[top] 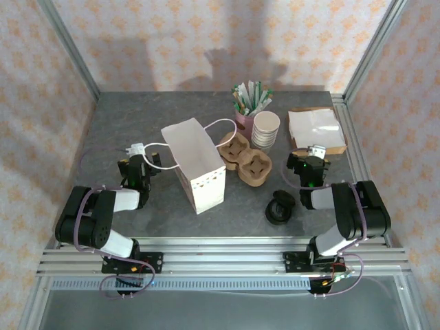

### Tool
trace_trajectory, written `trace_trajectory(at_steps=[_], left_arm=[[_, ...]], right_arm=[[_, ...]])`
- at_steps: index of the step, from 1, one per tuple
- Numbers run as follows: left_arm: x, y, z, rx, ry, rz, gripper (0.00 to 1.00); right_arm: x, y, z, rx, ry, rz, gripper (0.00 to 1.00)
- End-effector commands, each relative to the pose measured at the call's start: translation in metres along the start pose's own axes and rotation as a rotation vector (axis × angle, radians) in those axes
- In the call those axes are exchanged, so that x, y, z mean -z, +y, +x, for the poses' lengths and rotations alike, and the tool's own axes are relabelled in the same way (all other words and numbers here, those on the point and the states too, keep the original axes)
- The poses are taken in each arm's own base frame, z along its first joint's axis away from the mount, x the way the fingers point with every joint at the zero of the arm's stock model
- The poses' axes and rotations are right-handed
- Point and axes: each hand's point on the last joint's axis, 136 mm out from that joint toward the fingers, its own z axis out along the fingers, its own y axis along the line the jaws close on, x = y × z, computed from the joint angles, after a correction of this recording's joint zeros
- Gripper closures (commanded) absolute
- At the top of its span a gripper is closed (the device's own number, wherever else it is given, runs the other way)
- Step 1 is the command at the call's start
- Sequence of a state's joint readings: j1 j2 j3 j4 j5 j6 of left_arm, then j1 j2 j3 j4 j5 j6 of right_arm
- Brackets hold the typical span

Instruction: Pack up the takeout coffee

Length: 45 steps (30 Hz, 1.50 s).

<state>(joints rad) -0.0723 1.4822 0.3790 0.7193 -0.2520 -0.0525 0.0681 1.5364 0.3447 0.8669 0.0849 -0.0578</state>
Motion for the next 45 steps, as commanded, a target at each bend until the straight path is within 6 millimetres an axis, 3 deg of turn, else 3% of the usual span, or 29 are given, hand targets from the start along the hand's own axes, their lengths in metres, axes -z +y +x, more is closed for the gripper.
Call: trace_trajectory(at_steps=[1,28,31,34,37,41,45], left_arm=[[-0.002,0.002,-0.022,0.007,-0.073,-0.038,0.00],[-0.002,0.001,-0.023,0.010,-0.073,-0.035,0.00],[-0.001,-0.003,-0.032,-0.005,-0.064,-0.009,0.00],[0.003,-0.003,-0.049,-0.044,0.054,-0.007,0.00],[0.024,0.001,-0.073,-0.018,0.068,0.023,0.00],[0.066,0.012,-0.111,0.040,0.030,0.048,0.00],[0.103,0.036,-0.129,0.168,0.111,-0.033,0.00]], right_arm=[[-0.005,0.002,-0.022,-0.005,-0.072,-0.012,0.01],[-0.005,0.000,-0.023,-0.012,-0.073,-0.002,0.01],[0.005,-0.006,-0.035,-0.031,-0.105,0.022,0.01],[0.021,-0.011,-0.052,-0.049,-0.121,0.038,0.01],[0.039,-0.033,-0.066,-0.152,-0.104,0.159,0.01],[0.072,-0.066,-0.078,-0.293,-0.032,0.331,0.01],[0.094,-0.055,-0.088,-0.446,-0.003,0.203,0.01]])
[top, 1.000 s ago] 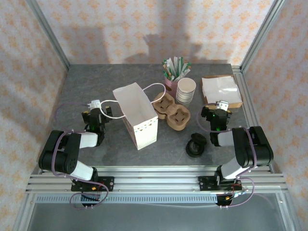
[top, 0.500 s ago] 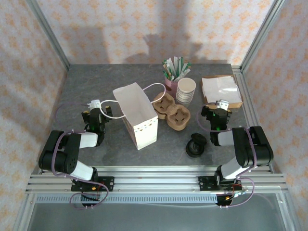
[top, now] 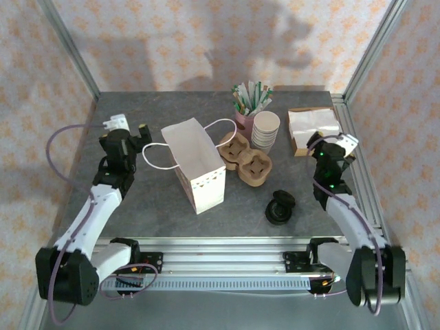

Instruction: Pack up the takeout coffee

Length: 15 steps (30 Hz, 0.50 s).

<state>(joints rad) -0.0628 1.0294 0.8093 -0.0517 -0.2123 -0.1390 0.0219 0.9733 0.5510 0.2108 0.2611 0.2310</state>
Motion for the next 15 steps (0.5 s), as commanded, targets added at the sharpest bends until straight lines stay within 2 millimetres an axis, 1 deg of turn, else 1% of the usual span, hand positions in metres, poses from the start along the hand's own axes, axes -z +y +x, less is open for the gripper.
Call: trace_trajectory(at_steps=[1,2,5,8,10,11,12,14,15], left_arm=[[0.027,0.026,0.025,0.044,0.220,-0.108,0.00],[0.033,0.026,0.021,0.056,0.232,-0.106,0.00],[0.048,0.017,0.014,0.095,0.242,-0.033,0.00],[0.066,0.021,0.012,0.178,0.222,-0.017,0.00],[0.077,0.022,0.013,0.230,0.211,0.006,0.00],[0.083,0.018,0.012,0.235,0.196,0.046,0.00],[0.089,0.016,0.014,0.233,0.187,0.077,0.00],[0.099,0.020,0.015,0.233,0.168,0.091,0.00],[0.104,0.020,0.014,0.226,0.156,0.104,0.00]], right_arm=[[0.023,-0.014,0.026,-0.108,0.175,0.026,0.00],[0.031,-0.010,0.022,-0.128,0.194,-0.006,0.01],[0.055,0.011,0.007,-0.105,0.242,-0.126,0.00],[0.075,0.032,-0.008,-0.115,0.309,-0.224,0.01],[0.085,0.047,-0.014,-0.142,0.371,-0.281,0.07],[0.088,0.055,-0.016,-0.161,0.406,-0.302,0.13],[0.090,0.061,-0.018,-0.182,0.439,-0.314,0.20],[0.089,0.073,-0.019,-0.209,0.509,-0.326,0.35],[0.089,0.081,-0.020,-0.217,0.545,-0.337,0.40]])
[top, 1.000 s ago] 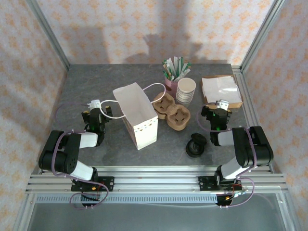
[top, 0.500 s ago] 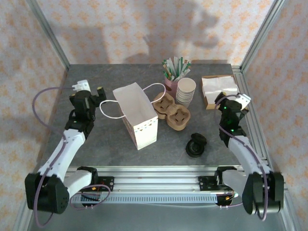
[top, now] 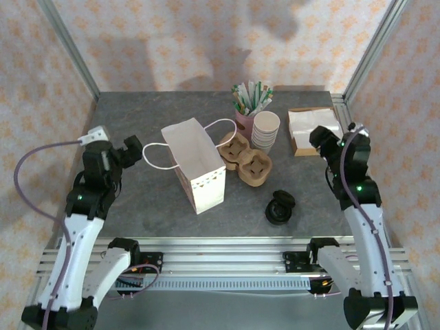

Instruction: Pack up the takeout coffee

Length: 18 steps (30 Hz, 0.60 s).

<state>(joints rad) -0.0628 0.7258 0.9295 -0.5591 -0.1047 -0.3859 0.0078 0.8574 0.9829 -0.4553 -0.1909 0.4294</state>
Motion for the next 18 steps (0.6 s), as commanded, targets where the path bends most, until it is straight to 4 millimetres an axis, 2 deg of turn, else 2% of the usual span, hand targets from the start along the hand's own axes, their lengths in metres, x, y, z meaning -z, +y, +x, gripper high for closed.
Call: trace_trajectory(at_steps=[1,2,7,9,12,13,15,18], left_arm=[[0.013,0.005,0.019,0.005,0.044,0.032,0.00],[0.016,0.005,0.020,0.009,0.040,0.042,0.00],[0.029,-0.010,0.030,0.004,0.049,0.175,0.03],[0.034,-0.015,0.033,0.005,0.058,0.214,0.12],[0.040,-0.025,0.036,0.024,0.071,0.283,0.18],[0.042,-0.031,0.036,0.020,0.069,0.317,0.19],[0.048,-0.042,0.035,0.016,0.072,0.383,0.19],[0.052,-0.041,0.031,0.013,0.052,0.386,0.19]], right_arm=[[-0.007,0.015,0.032,-0.077,0.239,-0.022,0.45],[-0.012,0.022,0.035,-0.074,0.269,-0.026,0.50],[-0.038,0.056,0.046,-0.048,0.342,-0.040,0.51],[-0.051,0.068,0.053,-0.034,0.366,-0.049,0.51],[-0.068,0.075,0.059,-0.012,0.373,-0.012,0.52],[-0.073,0.075,0.061,-0.015,0.375,-0.005,0.59],[-0.082,0.076,0.061,-0.027,0.376,0.005,0.65],[-0.093,0.069,0.059,-0.034,0.342,0.051,0.65]])
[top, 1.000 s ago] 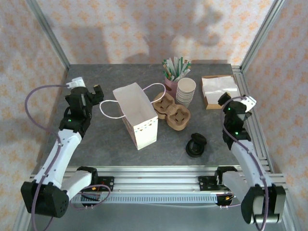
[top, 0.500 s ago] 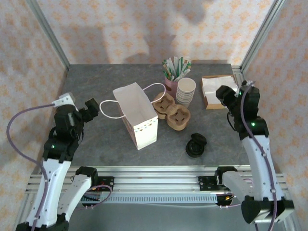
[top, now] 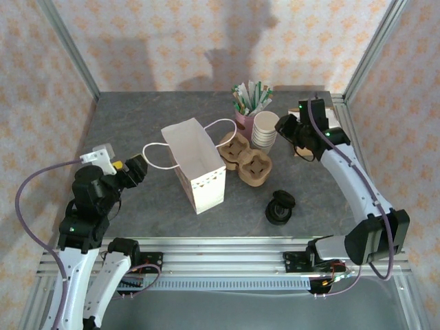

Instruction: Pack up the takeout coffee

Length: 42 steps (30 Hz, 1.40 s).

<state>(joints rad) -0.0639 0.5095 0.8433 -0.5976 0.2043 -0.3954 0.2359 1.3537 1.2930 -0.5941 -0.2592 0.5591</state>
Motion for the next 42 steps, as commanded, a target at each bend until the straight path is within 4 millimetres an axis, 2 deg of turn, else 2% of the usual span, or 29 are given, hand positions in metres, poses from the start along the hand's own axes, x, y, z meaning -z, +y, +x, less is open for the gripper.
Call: trace_trajectory(at_steps=[1,4,7,12,14,16,22,30,39,42], left_arm=[[0.007,-0.008,-0.002,-0.009,-0.016,0.049,0.19],[0.016,0.002,-0.008,-0.012,-0.073,-0.007,0.22],[0.024,0.005,-0.014,-0.003,-0.128,-0.011,0.22],[0.027,0.005,-0.014,0.000,-0.146,-0.002,0.22],[0.025,0.002,-0.014,-0.005,-0.137,0.013,0.22],[0.024,-0.001,-0.013,-0.007,-0.129,0.028,0.22],[0.023,-0.005,-0.012,-0.008,-0.126,0.052,0.22],[0.021,-0.004,-0.011,-0.008,-0.120,0.045,0.22],[0.021,-0.004,-0.010,-0.008,-0.116,0.044,0.22],[0.021,-0.004,-0.010,-0.006,-0.116,0.045,0.22]], right_arm=[[-0.002,-0.001,-0.019,-0.034,-0.082,0.038,0.65],[-0.013,0.004,-0.019,-0.044,-0.063,0.020,0.67],[-0.021,0.011,-0.019,-0.057,-0.048,-0.007,0.68],[-0.015,0.022,-0.024,-0.063,-0.083,-0.058,0.68],[-0.015,0.021,-0.026,-0.065,-0.099,-0.060,0.68],[-0.020,0.015,-0.023,-0.068,-0.098,-0.040,0.73],[-0.036,0.011,-0.015,-0.069,-0.047,-0.023,0.76],[-0.034,0.007,-0.016,-0.062,-0.064,-0.003,0.76],[-0.042,0.005,-0.012,-0.064,-0.045,0.004,0.77],[-0.042,0.006,-0.012,-0.064,-0.043,0.002,0.82]])
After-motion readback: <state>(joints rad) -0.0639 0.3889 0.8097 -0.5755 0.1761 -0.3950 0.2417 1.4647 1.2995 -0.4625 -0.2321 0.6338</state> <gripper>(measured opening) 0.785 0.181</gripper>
